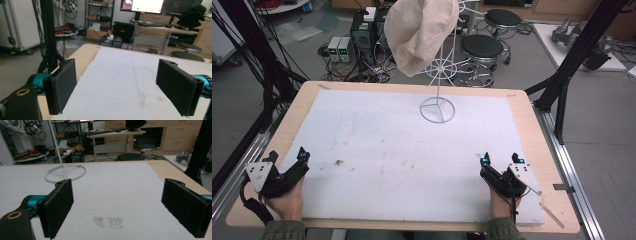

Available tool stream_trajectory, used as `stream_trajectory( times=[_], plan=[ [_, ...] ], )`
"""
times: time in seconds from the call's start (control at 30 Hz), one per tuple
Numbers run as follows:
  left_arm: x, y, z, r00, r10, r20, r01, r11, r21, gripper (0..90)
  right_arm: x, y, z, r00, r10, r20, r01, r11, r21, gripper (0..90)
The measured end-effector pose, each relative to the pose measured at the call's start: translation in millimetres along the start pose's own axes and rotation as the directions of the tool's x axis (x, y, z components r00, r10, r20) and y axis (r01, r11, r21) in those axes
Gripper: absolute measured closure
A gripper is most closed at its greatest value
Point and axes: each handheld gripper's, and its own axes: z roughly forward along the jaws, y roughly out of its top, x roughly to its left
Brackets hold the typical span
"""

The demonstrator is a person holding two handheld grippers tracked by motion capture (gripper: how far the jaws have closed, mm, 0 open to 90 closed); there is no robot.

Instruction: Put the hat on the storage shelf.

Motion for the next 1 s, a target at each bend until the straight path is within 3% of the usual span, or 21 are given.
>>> stream_trajectory(
  times=[0.53, 0.7, 1.0],
  plan=[
    [2.2, -0.4, -2.1, 0.9998, -0.007, 0.019, 0.007, 1.0000, 0.003, 17.3, -6.9, -2.7, 2.5, 0.9977, 0.068, 0.006, -0.068, 0.997, 0.036, 9.7],
    [2.6, -1.8, 1.8, 0.9997, -0.016, 0.021, 0.015, 0.9998, 0.010, 17.7, -7.5, -4.3, 6.3, 0.9992, 0.041, -0.001, -0.041, 0.998, 0.058, 9.7],
    [1.8, -2.6, 3.5, 0.9990, -0.010, 0.044, 0.009, 0.9998, 0.019, 18.4, -7.3, -5.3, 7.8, 0.9986, 0.051, -0.010, -0.051, 0.996, 0.078, 9.7]
  ],
)
